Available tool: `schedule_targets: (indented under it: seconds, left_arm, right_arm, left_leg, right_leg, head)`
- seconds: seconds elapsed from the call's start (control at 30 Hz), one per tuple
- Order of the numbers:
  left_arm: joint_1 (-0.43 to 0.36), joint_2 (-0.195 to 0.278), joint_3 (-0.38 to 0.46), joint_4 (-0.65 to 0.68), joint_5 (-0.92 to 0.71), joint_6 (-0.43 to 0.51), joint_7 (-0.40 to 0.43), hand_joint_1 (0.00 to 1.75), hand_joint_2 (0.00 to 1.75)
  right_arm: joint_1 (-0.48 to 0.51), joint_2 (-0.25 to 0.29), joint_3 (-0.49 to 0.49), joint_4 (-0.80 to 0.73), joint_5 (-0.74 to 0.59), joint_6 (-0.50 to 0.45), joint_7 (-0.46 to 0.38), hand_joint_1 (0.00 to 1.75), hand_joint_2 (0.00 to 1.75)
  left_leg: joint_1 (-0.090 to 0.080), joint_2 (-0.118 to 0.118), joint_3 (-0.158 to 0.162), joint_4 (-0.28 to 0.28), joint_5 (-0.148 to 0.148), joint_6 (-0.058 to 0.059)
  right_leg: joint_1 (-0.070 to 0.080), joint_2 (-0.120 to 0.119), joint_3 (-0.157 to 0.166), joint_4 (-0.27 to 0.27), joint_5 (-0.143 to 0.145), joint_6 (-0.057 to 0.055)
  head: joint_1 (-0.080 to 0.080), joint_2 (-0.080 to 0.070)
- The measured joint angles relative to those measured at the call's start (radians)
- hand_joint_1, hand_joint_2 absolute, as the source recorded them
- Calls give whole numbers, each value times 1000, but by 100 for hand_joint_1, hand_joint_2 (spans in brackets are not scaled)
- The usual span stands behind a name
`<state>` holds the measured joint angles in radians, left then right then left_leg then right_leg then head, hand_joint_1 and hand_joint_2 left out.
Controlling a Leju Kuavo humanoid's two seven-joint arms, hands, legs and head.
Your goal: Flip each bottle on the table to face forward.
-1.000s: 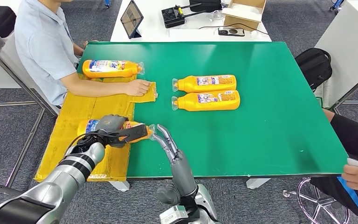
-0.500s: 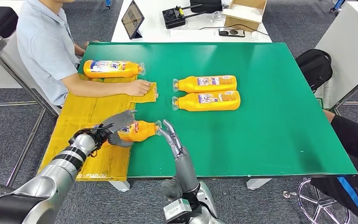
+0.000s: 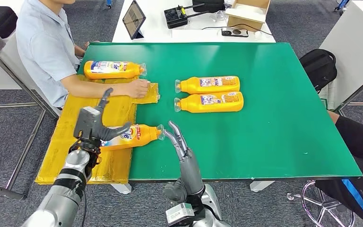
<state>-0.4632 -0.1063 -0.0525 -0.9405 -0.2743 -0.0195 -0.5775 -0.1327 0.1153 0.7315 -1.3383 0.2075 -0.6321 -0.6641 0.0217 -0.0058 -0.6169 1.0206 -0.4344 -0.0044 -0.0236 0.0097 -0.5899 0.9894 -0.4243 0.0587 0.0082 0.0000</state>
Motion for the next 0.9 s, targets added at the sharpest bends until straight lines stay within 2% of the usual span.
schedule_targets:
  seconds: [0.1,0.27,0.4,0.5,0.63,0.8,0.9]
  left_arm:
    - [53,-29,15,-134,163,6,23,0,175]
    - [131,-72,41,-265,557,-101,147,0,175]
    - [228,-86,42,-348,638,-88,125,0,175]
    - [321,-94,42,-430,590,10,62,0,175]
    - [415,-104,45,-526,459,219,-10,0,175]
    - [467,-122,55,-603,341,457,-70,0,175]
    - [479,-127,57,-633,317,513,-91,0,175]
  right_arm:
    - [1,-1,5,-2,45,-44,0,0,175]
    - [26,-3,-20,-35,153,-60,0,0,175]
    - [56,-16,-84,-49,212,-42,2,0,175]
    - [78,-41,-169,-48,277,25,25,0,175]
    - [92,-77,-317,-23,393,100,85,0,175]
    - [70,-122,-485,36,500,145,167,0,175]
    - [35,-139,-549,74,531,158,200,0,175]
  left_leg:
    - [0,0,0,0,0,0]
    - [0,0,0,0,0,0]
    - [0,0,0,0,0,0]
    - [0,0,-1,0,-1,0]
    - [0,-1,-2,0,-1,0]
    - [0,-2,-2,0,-1,1]
    - [0,-2,-1,0,0,1]
  right_leg:
    - [0,0,-1,0,0,0]
    - [0,0,0,0,0,0]
    - [0,0,0,0,0,0]
    - [0,0,-1,-1,0,0]
    - [0,-1,-1,-1,0,0]
    - [0,-1,0,-1,0,0]
    - [0,-1,0,-1,0,0]
  head:
    - [0,0]
    - [0,0]
    - [0,0]
    - [0,0]
    - [0,0]
    - [0,0]
    - [0,0]
